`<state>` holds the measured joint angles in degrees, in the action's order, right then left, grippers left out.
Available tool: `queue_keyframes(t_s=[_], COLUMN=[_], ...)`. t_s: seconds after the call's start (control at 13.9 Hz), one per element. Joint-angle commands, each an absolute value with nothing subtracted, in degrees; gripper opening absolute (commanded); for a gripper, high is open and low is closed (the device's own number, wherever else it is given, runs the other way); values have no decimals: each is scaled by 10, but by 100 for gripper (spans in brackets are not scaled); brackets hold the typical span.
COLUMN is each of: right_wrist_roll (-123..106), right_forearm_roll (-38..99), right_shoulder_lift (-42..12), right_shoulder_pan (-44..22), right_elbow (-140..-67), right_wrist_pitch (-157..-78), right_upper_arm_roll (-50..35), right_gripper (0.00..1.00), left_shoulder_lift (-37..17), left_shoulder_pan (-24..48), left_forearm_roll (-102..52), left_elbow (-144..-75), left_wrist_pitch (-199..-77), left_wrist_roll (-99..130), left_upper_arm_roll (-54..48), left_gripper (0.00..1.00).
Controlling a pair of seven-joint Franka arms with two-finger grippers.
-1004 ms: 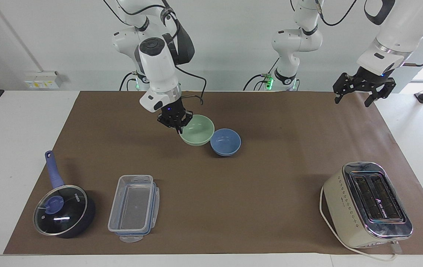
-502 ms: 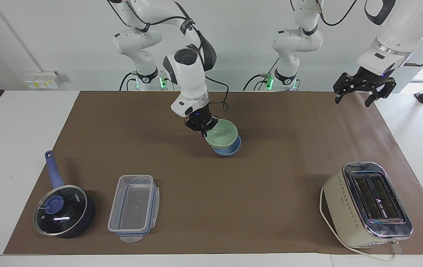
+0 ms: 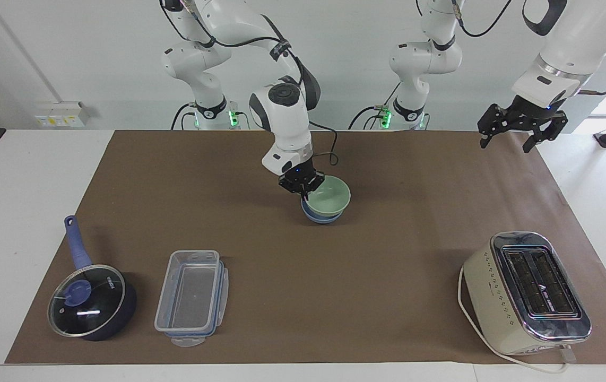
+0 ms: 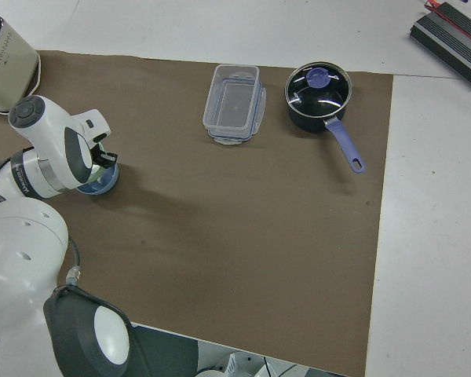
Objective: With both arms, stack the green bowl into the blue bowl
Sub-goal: 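Lower the green bowl into the blue bowl with the right gripper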
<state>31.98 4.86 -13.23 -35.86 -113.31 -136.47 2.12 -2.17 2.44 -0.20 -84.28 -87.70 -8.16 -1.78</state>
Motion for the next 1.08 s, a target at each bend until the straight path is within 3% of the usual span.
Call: queue_keyframes(t_s=[0.0, 0.86, 1.0], right_wrist_roll=[325, 316, 314], right_forearm_roll=[60, 60, 60], right_shoulder_lift=[-127, -133, -133], right_shoulder_pan=[-360, -363, -362], right_elbow=[-1150, -1158, -1158], right_wrist_pitch=[-1382, -1388, -1388], right_upper_arm_roll=[23, 24, 24], right_gripper=[0, 0, 6], left_shoulder_lift=[-25, -25, -25], left_shoulder_pan=[17, 17, 17], left_forearm_roll=[4, 4, 4], left_elbow=[-829, -829, -829], left_wrist_pitch=[-861, -861, -861], left_wrist_roll=[-84, -84, -84], left_upper_arm_roll=[-23, -23, -23], left_gripper=[100, 100, 100])
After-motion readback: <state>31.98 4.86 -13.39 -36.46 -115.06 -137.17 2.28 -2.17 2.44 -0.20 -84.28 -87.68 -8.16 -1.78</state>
